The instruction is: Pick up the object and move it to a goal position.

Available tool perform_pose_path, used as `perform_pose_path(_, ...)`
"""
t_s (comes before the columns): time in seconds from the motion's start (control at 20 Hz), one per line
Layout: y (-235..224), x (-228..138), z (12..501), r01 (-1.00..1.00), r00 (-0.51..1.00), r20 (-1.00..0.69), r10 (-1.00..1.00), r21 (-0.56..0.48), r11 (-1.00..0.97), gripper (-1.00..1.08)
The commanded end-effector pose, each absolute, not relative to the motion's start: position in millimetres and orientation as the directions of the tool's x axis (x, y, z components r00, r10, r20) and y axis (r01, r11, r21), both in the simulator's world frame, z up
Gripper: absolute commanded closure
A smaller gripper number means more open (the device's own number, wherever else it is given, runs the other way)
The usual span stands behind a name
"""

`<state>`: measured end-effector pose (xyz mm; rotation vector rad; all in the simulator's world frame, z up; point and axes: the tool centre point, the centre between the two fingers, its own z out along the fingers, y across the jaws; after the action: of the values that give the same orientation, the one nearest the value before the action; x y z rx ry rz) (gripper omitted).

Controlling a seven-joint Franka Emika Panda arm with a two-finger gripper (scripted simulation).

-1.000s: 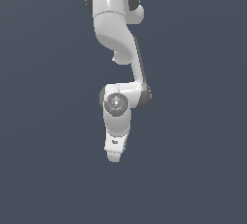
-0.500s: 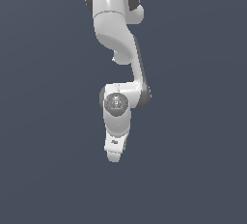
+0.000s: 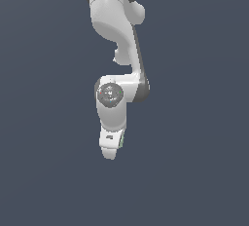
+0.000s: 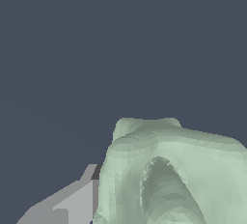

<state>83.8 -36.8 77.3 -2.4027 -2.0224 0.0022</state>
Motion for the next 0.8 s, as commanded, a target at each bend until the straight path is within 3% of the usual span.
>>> perform_pose_path(0.0,-46,81,96,0.985,0.171,-0.001,0.985,0.0,-0.171,1.08)
perform_pose_path(0.75,-118,53,254,0.986,0.17,0.0,0.986,0.0,-0.17,1.08)
